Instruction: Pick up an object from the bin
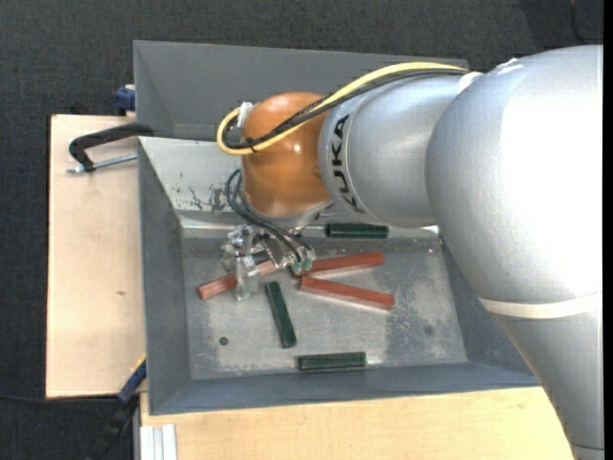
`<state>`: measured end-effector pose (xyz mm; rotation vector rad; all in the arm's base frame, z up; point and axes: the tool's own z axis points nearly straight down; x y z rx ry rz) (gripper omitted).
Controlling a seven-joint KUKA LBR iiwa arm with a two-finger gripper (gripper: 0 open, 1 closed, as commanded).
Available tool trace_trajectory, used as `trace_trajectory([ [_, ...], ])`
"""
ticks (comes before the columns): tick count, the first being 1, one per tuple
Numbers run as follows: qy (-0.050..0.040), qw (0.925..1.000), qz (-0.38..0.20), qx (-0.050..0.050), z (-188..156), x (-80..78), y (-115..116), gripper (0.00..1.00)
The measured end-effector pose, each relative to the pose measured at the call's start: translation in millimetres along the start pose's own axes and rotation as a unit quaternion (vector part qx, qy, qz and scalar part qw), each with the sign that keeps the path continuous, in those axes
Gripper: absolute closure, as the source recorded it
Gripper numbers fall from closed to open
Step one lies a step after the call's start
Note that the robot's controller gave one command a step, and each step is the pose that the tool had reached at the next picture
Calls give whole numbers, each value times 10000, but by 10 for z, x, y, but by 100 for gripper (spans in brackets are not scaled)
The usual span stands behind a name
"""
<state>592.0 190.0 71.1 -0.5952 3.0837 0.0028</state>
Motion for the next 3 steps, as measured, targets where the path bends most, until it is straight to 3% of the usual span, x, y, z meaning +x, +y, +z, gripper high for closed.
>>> trace_trajectory([
  [1, -21, 9999, -139, 1, -832, 95, 39, 100],
  [2, -21, 9999, -139, 1, -832, 95, 38, 100],
  [3, -24, 10000, -82, 2, -1737, 142, 222, 100],
])
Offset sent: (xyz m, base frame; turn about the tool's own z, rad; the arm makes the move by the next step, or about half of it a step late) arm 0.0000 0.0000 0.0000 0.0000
